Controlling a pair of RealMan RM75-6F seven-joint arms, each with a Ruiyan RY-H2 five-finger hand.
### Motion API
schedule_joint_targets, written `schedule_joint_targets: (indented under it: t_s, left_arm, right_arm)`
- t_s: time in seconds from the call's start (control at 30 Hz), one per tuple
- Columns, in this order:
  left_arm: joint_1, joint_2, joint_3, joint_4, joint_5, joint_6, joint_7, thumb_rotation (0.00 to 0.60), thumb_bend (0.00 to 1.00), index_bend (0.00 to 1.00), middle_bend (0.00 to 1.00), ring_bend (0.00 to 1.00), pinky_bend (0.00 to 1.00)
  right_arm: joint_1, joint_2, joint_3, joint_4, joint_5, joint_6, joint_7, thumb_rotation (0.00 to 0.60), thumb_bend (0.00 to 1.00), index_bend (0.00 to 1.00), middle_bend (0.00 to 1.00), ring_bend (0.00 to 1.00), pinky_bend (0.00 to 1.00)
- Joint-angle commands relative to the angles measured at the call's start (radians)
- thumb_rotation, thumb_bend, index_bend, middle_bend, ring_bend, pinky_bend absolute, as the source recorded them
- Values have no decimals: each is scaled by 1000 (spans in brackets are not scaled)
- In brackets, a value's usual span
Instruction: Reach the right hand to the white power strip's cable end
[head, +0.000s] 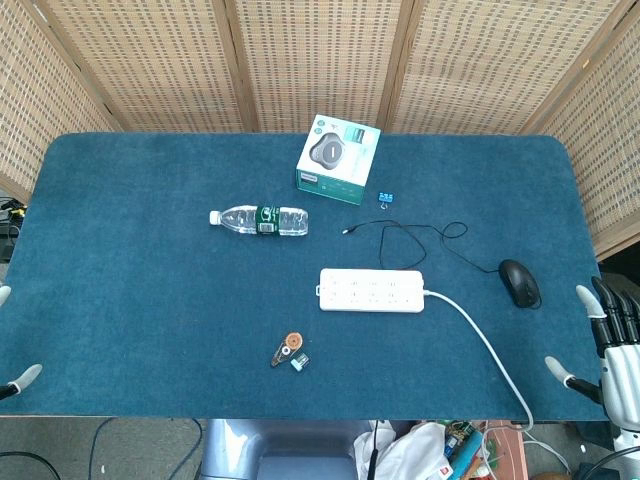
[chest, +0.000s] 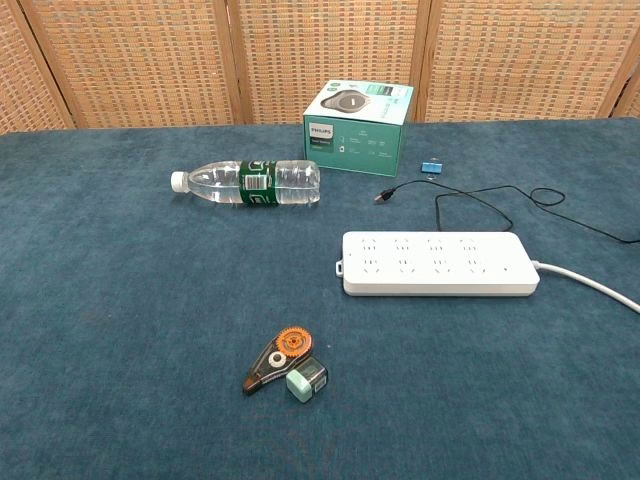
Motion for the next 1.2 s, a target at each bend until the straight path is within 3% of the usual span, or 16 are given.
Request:
schedule_joint_targets:
  t_s: [0.03, 0.17, 0.23, 0.27, 0.33, 0.37, 0.43, 0.5, 0.6, 0.7, 0.9, 1.2]
  left_arm:
    - [-1, 1, -2, 2, -5, -3, -2, 600, 0, 0, 0, 0, 0]
    - [-5, -1, -3, 4, -7, -11, 1, 600, 0, 0, 0, 0, 0]
    - [-8, 1, -5, 3, -7, -14, -1, 600, 0, 0, 0, 0, 0]
    - [-9, 2, -6, 2, -9, -14, -7, 600, 0, 0, 0, 0, 0]
    - [-11, 2, -11, 1, -12, -12, -11, 600, 0, 0, 0, 0, 0]
    - [-12, 2, -12, 1, -14, -14, -10, 600, 0, 0, 0, 0, 0]
    - [-17, 1, -14, 3, -21, -25, -9, 600, 0, 0, 0, 0, 0]
    - [-22, 2, -15, 5, -30, -37, -8, 600, 0, 0, 0, 0, 0]
    - [-27, 3, -19, -1, -40, -47, -2, 600, 0, 0, 0, 0, 0]
    - [-30, 2, -24, -14, -48, -51, 14, 600, 0, 0, 0, 0, 0]
    - [-38, 3, -30, -16, -74, -70, 20, 600, 0, 0, 0, 0, 0]
    - [-48, 1, -33, -14, -92, -94, 26, 600, 0, 0, 0, 0, 0]
  right_arm:
    - [-1, -4, 1, 10, 3, -1, 5, 600, 0, 0, 0, 0, 0]
    - [3, -8, 5, 12, 12, -9, 17, 600, 0, 0, 0, 0, 0]
    - [12, -17, 19, 19, 11, -3, 26, 600, 0, 0, 67, 66, 14]
    - [15, -24, 26, 24, 14, -1, 29, 600, 0, 0, 163, 170, 94]
    - [37, -34, 31, 32, 20, -34, 42, 600, 52, 0, 411, 445, 469]
    - [56, -28, 27, 29, 22, -75, 53, 600, 108, 0, 480, 522, 611]
    - [89, -6, 21, 14, 29, -149, 56, 600, 363, 0, 630, 690, 903]
    - [124, 7, 23, 1, 28, -208, 26, 600, 547, 0, 700, 785, 990]
    - [181, 9, 21, -29, 17, -297, 18, 600, 751, 0, 763, 873, 1000]
    - [266, 19, 15, -65, 57, -472, 18, 600, 825, 17, 772, 892, 1000]
    - [378, -12, 32, -76, 208, -697, -57, 600, 862, 144, 777, 895, 1000]
    - [460, -101, 39, -64, 367, -800, -253, 600, 867, 198, 778, 895, 1000]
